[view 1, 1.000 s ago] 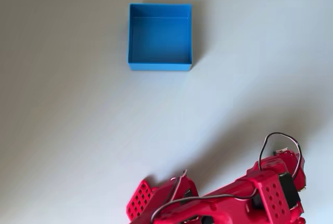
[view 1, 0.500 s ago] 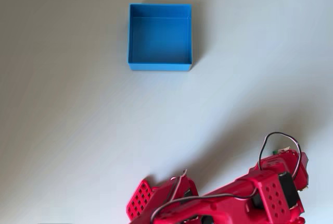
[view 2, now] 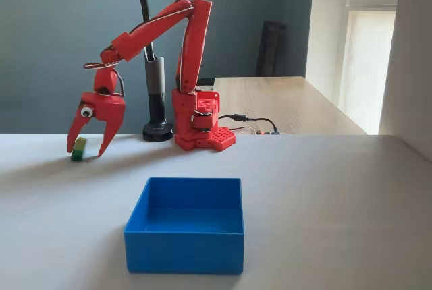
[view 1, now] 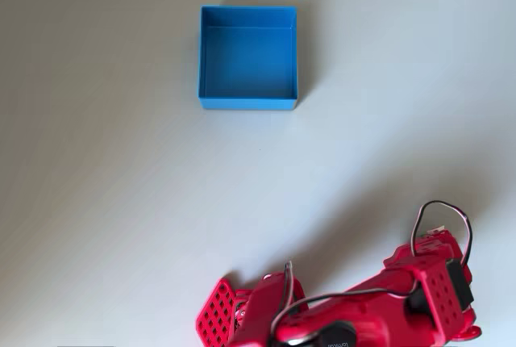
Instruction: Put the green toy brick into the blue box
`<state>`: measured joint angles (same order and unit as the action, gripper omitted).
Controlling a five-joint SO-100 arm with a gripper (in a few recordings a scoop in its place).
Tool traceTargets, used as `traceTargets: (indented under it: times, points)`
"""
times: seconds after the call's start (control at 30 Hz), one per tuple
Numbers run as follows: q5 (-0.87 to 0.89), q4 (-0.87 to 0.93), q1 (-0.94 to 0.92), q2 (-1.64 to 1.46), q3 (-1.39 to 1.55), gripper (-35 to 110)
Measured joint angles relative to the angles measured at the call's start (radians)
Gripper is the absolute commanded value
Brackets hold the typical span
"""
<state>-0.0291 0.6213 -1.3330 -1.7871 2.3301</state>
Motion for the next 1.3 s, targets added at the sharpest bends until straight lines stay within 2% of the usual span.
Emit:
traceTargets:
  times: [0.4, 0.53, 0.77, 1.3]
  points:
    - [0.018, 0.002, 0.015, 0.014, -0.021, 0]
    - [0.025, 0.066, 0.057, 0.021, -0.080, 0]
    - [0.081, 0.310, 0.314, 0.025, -0.212, 0]
    - [-0.002, 0.351, 0.894, 0.025, -0.514, 0]
